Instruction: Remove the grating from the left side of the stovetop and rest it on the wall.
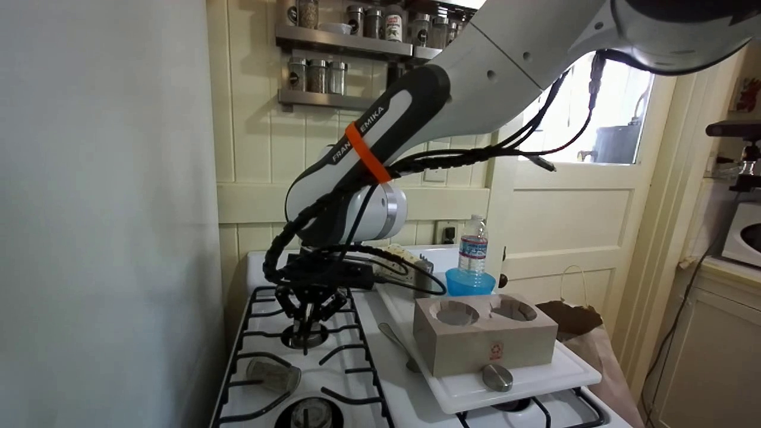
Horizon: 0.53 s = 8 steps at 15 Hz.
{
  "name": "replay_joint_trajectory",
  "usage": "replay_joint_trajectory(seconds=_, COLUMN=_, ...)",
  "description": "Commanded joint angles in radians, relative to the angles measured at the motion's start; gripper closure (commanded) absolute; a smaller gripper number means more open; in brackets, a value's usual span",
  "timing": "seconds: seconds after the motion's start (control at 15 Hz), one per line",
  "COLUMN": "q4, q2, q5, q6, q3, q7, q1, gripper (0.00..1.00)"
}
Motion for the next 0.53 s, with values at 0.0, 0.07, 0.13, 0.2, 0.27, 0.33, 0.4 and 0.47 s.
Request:
replay_joint_trajectory(seconds=0.0, q4=-0.038, q2=-0.089, q5=0.036, q6=-0.024, q3=0.007, q7=-0.023, q1=-0.004, gripper=0.98)
replay_joint_trajectory(seconds=0.07, q4=-0.043, q2=-0.096, q5=0.041, q6=-0.018, q3=0.01, q7=-0.027, q1=-0.006, gripper=0.98)
replay_joint_trajectory(seconds=0.13, q4=-0.049, q2=-0.105, q5=0.043, q6=-0.013, q3=0.011, q7=-0.028, q1=-0.006, gripper=0.98)
replay_joint_trajectory(seconds=0.2, q4=-0.05, q2=-0.11, q5=0.045, q6=-0.014, q3=0.012, q7=-0.028, q1=-0.007, gripper=0.98)
replay_joint_trajectory(seconds=0.27, q4=-0.052, q2=-0.114, q5=0.049, q6=-0.015, q3=0.013, q7=-0.027, q1=-0.008, gripper=0.98)
replay_joint_trajectory(seconds=0.33, q4=-0.054, q2=-0.116, q5=0.05, q6=-0.014, q3=0.013, q7=-0.027, q1=-0.008, gripper=0.98)
replay_joint_trajectory(seconds=0.4, q4=-0.058, q2=-0.119, q5=0.066, q6=-0.006, q3=0.025, q7=-0.045, q1=-0.017, gripper=0.98)
replay_joint_trajectory(seconds=0.47, q4=-0.058, q2=-0.121, q5=0.11, q6=-0.004, q3=0.053, q7=-0.089, q1=-0.038, gripper=0.98)
